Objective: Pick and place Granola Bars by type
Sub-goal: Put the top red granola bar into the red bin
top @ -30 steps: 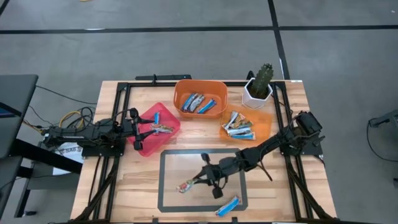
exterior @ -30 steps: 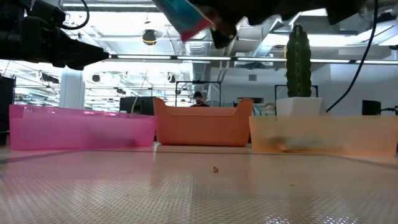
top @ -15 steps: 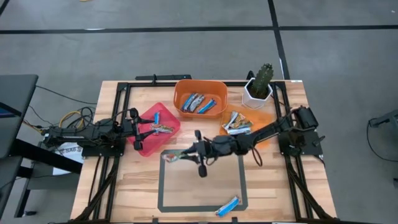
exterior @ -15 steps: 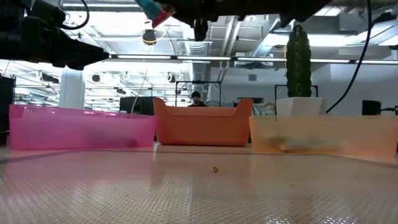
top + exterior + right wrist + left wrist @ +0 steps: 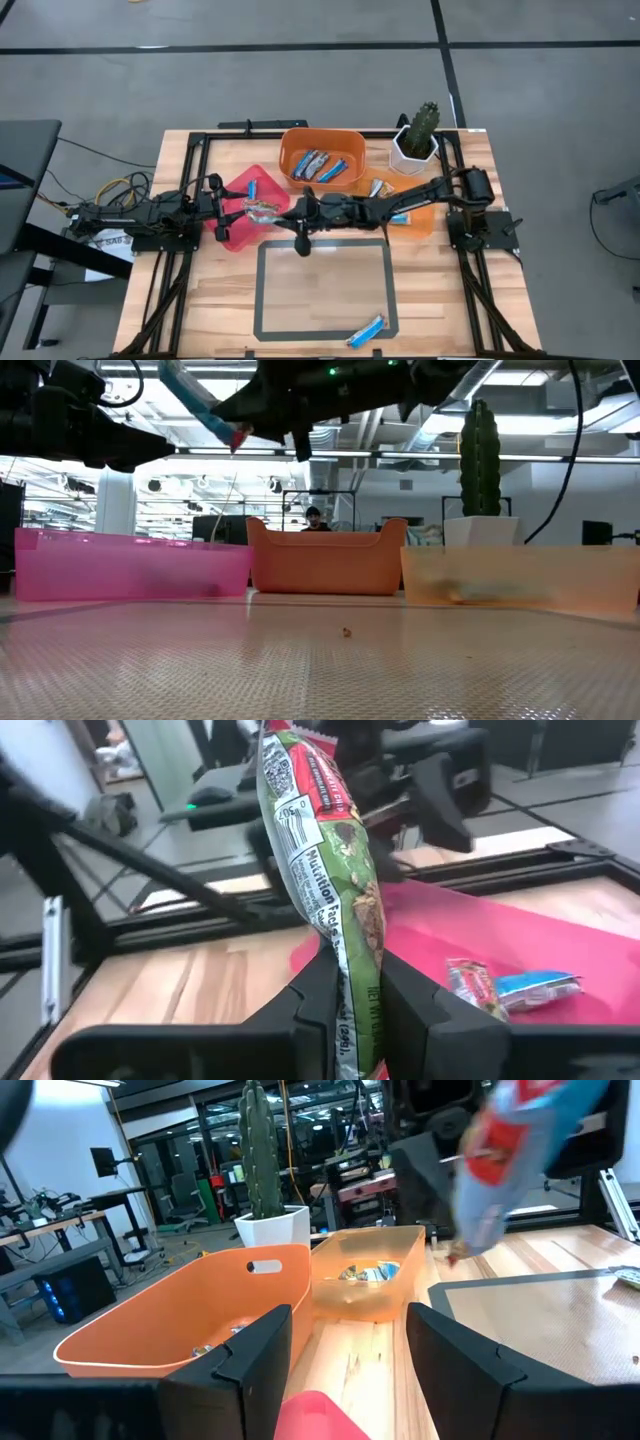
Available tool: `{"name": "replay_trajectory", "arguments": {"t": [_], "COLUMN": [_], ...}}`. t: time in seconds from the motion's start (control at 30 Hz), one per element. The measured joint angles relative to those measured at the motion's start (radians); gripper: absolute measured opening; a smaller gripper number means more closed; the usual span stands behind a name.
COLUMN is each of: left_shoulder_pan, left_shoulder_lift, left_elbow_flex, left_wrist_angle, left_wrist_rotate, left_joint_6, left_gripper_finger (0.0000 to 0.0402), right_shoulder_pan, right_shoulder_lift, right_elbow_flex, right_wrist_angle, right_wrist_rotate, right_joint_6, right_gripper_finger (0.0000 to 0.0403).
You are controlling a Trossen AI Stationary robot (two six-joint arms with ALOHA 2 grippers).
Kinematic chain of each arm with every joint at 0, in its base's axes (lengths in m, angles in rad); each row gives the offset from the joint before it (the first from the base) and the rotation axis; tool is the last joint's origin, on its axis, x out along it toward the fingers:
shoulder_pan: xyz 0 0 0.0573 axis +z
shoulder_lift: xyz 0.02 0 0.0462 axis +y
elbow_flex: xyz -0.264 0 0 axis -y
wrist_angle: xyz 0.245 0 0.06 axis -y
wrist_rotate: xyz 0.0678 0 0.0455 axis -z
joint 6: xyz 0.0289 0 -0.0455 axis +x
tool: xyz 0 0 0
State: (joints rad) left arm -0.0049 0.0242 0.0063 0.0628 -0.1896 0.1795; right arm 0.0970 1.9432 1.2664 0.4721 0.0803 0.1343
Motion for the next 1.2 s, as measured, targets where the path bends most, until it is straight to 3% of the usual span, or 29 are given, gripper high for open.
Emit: {"name": "replay_trajectory", "arguments": {"t": [0.6,1.0,1.2], "left_shoulder_pan": [0.0,0.0,0.0], "left_shoulder_lift": [0.0,0.0,0.0], "left_elbow_flex": [0.0,0.0,0.0], "left_wrist_angle": [0.0,0.0,0.0], "left_wrist_rotate": [0.0,0.0,0.0], "left_joint_6": [0.0,0.0,0.0], "left_gripper_finger": [0.0193,0.0193,0.0193], "right_shoulder_pan": [-0.105,-0.135,-0.148], "right_shoulder_lift": [0.026,0.026,0.026], "right_elbow_flex": [0.041,0.176,0.186], "right_wrist_angle": [-0.026,-0.269,-0.296], "right_wrist_rotate": [-0.001,-0.001,-0.001], "right_joint_6": [0.088,0.103,0.103], "right_gripper_finger": [0.0044,0.0044,0.0044]}}
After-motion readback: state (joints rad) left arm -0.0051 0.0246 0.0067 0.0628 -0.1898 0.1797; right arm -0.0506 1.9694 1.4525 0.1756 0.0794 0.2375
